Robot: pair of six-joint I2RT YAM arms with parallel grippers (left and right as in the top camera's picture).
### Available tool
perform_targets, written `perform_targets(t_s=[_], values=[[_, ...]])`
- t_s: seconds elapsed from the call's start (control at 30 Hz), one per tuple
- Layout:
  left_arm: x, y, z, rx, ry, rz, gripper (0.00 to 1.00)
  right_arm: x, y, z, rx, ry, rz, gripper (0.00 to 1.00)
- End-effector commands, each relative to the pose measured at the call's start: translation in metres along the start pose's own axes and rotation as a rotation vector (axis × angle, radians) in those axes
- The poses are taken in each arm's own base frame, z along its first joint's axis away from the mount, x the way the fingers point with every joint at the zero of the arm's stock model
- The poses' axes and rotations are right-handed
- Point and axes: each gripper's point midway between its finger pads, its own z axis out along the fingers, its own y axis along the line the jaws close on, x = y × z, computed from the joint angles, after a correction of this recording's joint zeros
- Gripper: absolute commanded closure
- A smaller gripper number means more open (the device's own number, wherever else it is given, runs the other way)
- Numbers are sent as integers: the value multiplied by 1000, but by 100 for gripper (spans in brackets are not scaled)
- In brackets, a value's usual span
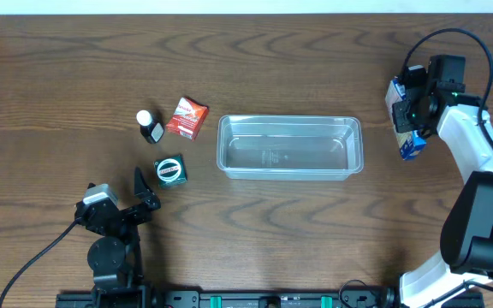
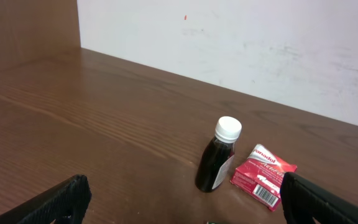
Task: Pack container
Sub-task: 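Reach right gripper to the blue Koolfever box and grasp it, then carry the blue box with right gripper over the clear container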
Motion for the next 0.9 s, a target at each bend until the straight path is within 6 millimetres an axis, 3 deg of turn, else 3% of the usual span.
perform_targets(t_s=[0.0,0.13,0.23,0.37,0.5,0.57,0.67,0.73,0.87], values=[[19,5,2,-14,47,26,2,-21,-18,-37,74,-93,54,99],[19,5,2,-14,47,26,2,-42,-22,-88,108,-223,53,98],[19,5,2,-14,47,26,2,-58,-11,-136,99,-350,30,99],[19,5,2,-14,47,26,2,-72,36,-205,-16,-532,-118,99],[19,5,2,-14,47,26,2,-62,95,-258,-123,-638,-295,99],[19,5,2,-14,47,26,2,-51,121,-272,-162,-651,-395,99],[19,5,2,-14,47,26,2,-31,157,-278,-215,-630,-571,99],[19,5,2,-14,47,26,2,-20,171,-274,-221,-601,-678,99],[19,5,2,-14,47,26,2,-11,181,-259,-182,-536,-807,99]])
